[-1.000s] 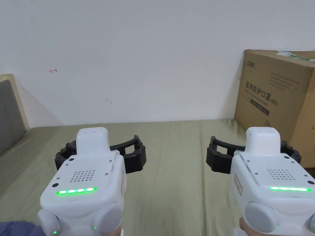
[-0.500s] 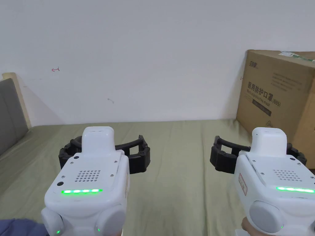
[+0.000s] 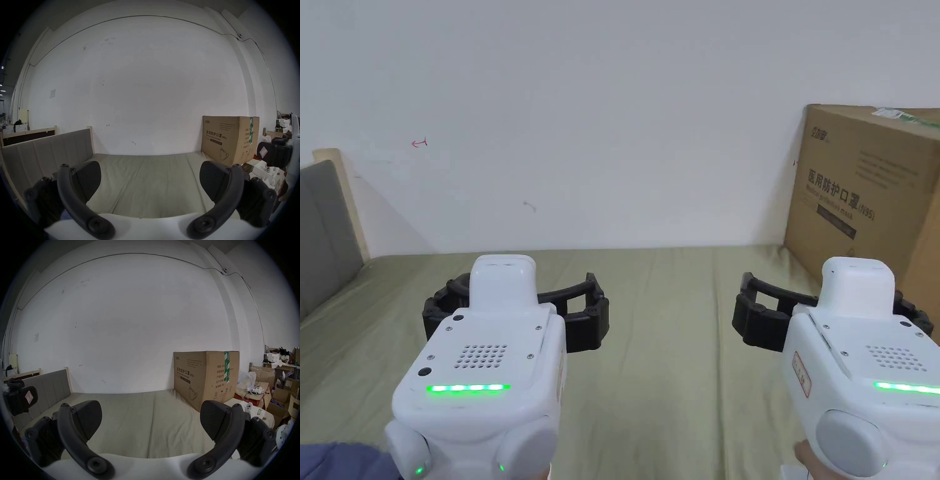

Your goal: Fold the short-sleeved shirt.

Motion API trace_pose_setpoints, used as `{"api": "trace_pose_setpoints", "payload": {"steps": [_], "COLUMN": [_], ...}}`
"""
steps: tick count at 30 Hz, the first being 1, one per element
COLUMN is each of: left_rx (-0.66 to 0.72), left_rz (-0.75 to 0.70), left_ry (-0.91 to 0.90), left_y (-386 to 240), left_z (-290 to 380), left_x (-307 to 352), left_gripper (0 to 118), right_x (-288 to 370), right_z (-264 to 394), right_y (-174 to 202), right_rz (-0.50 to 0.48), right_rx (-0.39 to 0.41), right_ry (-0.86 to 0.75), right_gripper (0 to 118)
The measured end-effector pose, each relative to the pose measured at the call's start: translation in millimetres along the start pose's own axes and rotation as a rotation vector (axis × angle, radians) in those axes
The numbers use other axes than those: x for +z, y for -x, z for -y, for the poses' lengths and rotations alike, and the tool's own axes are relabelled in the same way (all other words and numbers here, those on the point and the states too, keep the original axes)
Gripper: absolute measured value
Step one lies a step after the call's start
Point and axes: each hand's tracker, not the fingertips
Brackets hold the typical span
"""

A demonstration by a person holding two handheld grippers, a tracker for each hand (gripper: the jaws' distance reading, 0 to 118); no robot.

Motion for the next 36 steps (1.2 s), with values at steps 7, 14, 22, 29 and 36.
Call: {"api": "trace_pose_setpoints", "payload": {"steps": [7,14,22,29,36], "left_rx": [0.037,-0.007,-0.025,-0.028,-0.008], "left_rz": [0.0,-0.015,0.008,0.013,0.03], "left_ry": [0.019,0.008,0.062,0.074,0.1], "left_y": [4,2,3,5,5], "left_z": [3,2,-1,7,9], "left_x": [1,4,4,2,-4], "left_gripper": [118,118,41,3,3], "right_x": [6,7,13,7,-2], "right_z": [-1,1,-1,5,12], "right_y": [1,-2,1,-9,-23], "right_rz": [-0.031,-0.04,-0.046,-0.07,-0.053], "right_rx": [0.015,0.003,0.024,-0.025,-0.084], "right_ry": [-0.022,-0.014,-0.052,-0.032,0.023], "right_gripper": [118,117,75,0,0]}}
